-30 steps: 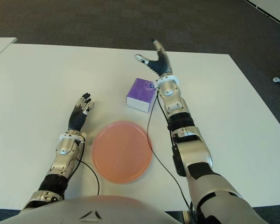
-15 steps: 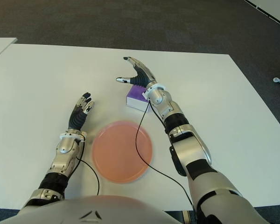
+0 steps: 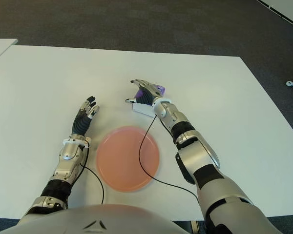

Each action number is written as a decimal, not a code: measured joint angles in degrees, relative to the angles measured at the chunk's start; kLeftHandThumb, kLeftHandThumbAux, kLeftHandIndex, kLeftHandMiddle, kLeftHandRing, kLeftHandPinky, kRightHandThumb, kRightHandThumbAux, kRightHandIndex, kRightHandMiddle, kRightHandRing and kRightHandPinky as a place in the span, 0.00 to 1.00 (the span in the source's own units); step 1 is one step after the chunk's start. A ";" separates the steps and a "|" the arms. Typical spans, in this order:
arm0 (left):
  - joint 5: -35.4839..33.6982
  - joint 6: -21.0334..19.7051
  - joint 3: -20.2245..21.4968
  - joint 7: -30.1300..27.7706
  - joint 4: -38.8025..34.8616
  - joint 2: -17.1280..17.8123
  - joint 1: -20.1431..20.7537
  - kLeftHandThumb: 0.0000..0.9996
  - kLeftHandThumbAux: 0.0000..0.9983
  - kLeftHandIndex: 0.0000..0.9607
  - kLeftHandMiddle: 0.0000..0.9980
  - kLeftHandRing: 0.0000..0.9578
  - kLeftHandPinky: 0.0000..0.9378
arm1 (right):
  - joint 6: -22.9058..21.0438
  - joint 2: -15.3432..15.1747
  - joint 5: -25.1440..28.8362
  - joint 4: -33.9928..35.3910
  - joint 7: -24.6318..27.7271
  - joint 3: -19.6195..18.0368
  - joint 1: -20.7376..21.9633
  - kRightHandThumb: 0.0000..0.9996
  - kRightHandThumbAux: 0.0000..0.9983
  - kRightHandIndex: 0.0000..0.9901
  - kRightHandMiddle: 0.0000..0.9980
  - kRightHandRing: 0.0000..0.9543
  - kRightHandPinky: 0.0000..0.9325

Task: Put the tissue paper into the plate.

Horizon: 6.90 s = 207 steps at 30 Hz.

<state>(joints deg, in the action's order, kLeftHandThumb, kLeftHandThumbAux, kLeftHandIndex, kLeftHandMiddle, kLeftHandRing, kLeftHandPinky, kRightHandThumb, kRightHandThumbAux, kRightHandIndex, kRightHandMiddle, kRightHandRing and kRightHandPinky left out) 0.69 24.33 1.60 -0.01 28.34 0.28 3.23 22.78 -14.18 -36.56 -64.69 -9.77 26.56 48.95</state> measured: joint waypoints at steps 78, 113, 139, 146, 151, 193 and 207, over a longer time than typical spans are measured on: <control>-0.77 0.29 0.32 -0.89 0.46 1.22 0.03 0.00 0.43 0.00 0.00 0.00 0.00 | 6.80 -12.39 2.06 12.67 4.08 -2.80 -7.36 0.18 0.42 0.00 0.00 0.00 0.00; -1.26 0.87 0.64 -0.88 1.25 1.10 0.39 0.00 0.43 0.00 0.00 0.00 0.00 | 14.08 -17.34 0.62 12.61 10.82 -1.04 -7.30 0.19 0.39 0.00 0.00 0.00 0.00; -1.18 0.65 1.08 -0.88 1.32 1.05 0.51 0.00 0.44 0.00 0.00 0.00 0.00 | 15.12 -16.18 -1.46 8.88 8.60 1.71 -5.37 0.16 0.39 0.00 0.00 0.00 0.00; -1.10 0.79 1.08 -0.88 1.31 1.04 0.48 0.00 0.44 0.00 0.00 0.00 0.00 | 14.93 -16.01 -1.49 8.24 8.36 1.79 -5.04 0.16 0.38 0.00 0.00 0.00 0.00; -1.09 0.82 1.08 -0.88 1.22 1.02 0.42 0.00 0.44 0.00 0.00 0.00 0.00 | 14.72 -15.48 -1.55 7.12 7.27 1.88 -4.89 0.16 0.40 0.00 0.00 0.00 0.00; -0.72 -0.10 1.66 -0.32 -1.52 -0.07 -1.57 0.00 0.45 0.00 0.00 0.00 0.00 | 16.31 -25.55 -7.42 27.36 1.69 4.70 -17.32 0.13 0.44 0.00 0.00 0.00 0.00; -0.71 -0.18 1.49 -0.39 -1.93 0.22 -2.00 0.00 0.43 0.00 0.00 0.00 0.00 | 14.72 -32.49 -9.13 41.64 6.37 0.74 -24.66 0.12 0.46 0.00 0.00 0.00 0.00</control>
<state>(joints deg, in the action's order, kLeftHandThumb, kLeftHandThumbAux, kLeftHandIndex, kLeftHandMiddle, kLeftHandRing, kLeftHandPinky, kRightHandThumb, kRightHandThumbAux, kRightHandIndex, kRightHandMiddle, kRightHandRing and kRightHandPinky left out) -0.03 24.14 3.09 -0.40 26.42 0.50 1.24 37.50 -46.67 -45.69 -23.05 -3.40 27.30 24.29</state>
